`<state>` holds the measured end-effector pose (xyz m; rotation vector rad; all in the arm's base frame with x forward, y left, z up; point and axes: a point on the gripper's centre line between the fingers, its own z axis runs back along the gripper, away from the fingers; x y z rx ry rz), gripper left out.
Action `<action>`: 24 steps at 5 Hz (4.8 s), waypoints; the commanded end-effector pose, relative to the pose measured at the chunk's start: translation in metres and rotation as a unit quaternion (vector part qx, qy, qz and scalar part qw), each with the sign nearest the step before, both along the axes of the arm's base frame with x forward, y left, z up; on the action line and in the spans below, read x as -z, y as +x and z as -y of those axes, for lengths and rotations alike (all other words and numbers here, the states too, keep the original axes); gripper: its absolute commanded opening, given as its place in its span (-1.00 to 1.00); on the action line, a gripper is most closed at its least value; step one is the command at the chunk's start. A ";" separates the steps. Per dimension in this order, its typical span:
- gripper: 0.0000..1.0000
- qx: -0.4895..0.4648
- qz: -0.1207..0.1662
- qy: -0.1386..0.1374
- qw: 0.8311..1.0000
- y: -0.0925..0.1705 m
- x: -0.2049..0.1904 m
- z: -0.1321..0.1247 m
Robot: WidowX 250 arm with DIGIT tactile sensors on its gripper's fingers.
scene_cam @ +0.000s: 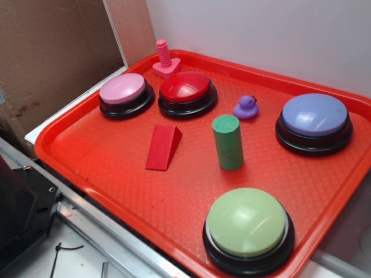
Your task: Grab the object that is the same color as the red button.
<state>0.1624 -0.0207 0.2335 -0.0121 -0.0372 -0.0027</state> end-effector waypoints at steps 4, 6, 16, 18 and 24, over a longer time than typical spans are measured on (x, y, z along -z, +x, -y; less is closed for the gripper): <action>1.00 -0.100 -0.118 0.022 0.988 0.020 0.026 0.069; 1.00 -0.218 -0.131 -0.031 0.967 0.008 0.027 0.064; 1.00 -0.239 -0.109 -0.013 0.965 0.078 0.207 0.038; -1.00 -0.261 -0.123 -0.012 0.957 0.070 0.235 0.032; -1.00 -0.405 -0.007 -0.110 0.908 0.043 -0.031 0.010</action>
